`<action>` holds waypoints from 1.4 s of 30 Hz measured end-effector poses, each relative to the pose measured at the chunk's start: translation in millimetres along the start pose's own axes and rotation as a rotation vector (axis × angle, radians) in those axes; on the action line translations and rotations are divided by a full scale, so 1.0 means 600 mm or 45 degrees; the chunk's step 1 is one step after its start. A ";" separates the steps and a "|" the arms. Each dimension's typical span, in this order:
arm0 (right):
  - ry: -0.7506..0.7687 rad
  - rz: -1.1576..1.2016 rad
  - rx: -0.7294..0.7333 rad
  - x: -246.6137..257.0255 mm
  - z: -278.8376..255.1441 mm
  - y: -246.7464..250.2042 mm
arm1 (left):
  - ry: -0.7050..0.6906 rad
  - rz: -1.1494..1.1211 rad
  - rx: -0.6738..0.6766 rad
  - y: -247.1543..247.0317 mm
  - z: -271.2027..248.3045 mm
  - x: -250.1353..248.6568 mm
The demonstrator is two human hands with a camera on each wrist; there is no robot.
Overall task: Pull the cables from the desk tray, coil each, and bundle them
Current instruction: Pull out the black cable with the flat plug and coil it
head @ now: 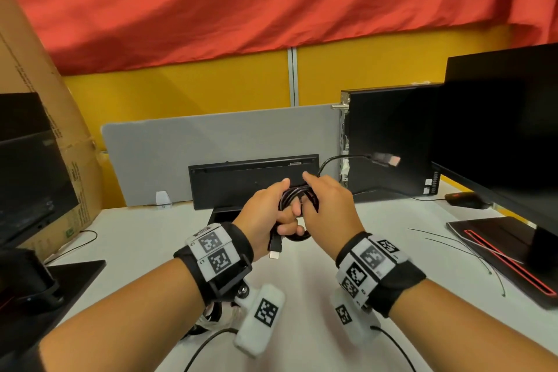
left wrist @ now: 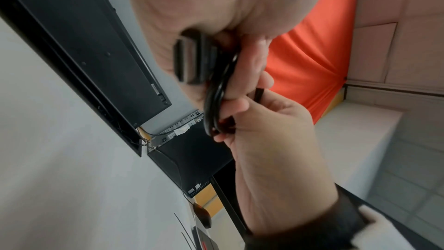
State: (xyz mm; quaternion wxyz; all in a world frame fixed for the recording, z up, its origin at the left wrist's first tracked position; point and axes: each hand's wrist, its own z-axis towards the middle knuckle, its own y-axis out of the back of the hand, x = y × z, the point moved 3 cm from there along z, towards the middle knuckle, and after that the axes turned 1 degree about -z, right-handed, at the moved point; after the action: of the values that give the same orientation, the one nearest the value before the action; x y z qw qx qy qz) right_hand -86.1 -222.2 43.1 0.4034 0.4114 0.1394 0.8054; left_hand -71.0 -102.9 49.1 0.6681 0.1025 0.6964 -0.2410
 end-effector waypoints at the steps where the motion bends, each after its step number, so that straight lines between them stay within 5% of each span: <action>1: -0.001 -0.045 -0.010 0.001 0.003 -0.001 | -0.003 0.043 -0.002 0.000 0.002 -0.001; 8: 0.076 -0.175 -0.091 0.003 0.013 -0.002 | -0.127 0.393 -0.262 0.005 0.013 -0.019; 13: 0.200 0.012 -0.107 0.001 0.024 -0.005 | -0.139 0.319 -0.365 0.017 0.029 -0.020; 17: 0.505 0.036 -0.019 -0.001 0.033 -0.004 | -0.098 0.261 -0.350 0.035 0.042 -0.001; 20: 0.867 -0.195 -0.133 -0.015 0.026 -0.017 | -0.083 0.231 -0.313 0.046 0.058 0.012; 23: 0.952 -0.189 -0.207 -0.040 0.022 -0.040 | -0.048 0.221 -0.281 0.058 0.075 0.025; 28: 0.525 0.261 -0.100 -0.054 0.043 -0.076 | -0.037 0.229 -0.347 0.074 0.098 0.042; 34: -0.407 0.936 0.131 -0.079 0.105 -0.108 | -0.181 0.311 -0.381 0.079 0.123 0.038; 42: -0.374 0.731 0.506 -0.079 0.137 -0.091 | -0.371 0.563 -0.448 0.094 0.128 0.041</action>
State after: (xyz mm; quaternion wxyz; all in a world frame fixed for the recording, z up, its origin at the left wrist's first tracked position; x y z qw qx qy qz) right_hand 22.9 -232.4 37.8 0.0892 0.6151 0.1126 0.7752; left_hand 20.5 -94.9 14.8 0.8046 0.0985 0.5852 0.0220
